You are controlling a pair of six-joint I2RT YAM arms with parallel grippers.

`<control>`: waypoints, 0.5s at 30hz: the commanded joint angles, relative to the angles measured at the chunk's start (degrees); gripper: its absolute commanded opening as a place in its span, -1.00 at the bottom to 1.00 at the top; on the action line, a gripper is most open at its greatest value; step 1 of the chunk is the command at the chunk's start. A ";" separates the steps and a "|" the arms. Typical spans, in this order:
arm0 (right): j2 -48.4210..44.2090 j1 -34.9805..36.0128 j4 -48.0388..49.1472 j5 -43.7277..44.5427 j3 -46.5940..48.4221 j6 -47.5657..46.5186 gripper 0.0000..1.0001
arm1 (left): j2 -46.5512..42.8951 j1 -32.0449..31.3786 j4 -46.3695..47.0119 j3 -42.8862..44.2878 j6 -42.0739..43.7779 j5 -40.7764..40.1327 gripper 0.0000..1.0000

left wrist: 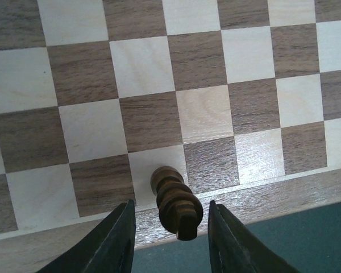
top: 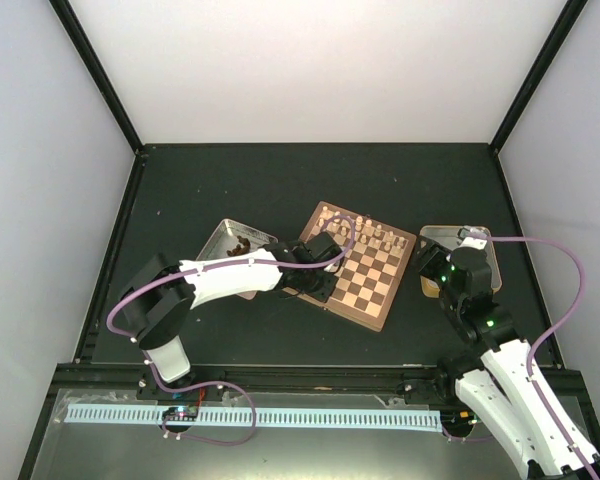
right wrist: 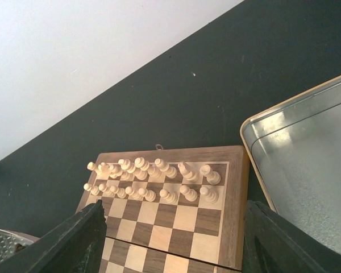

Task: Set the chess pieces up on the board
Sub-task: Place the chess piece on the chessboard.

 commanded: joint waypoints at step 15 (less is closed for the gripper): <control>-1.30 0.29 1.18 -1.85 0.00 -0.30 0.43 | -16.34 5.81 6.73 -5.58 -3.90 -9.01 0.44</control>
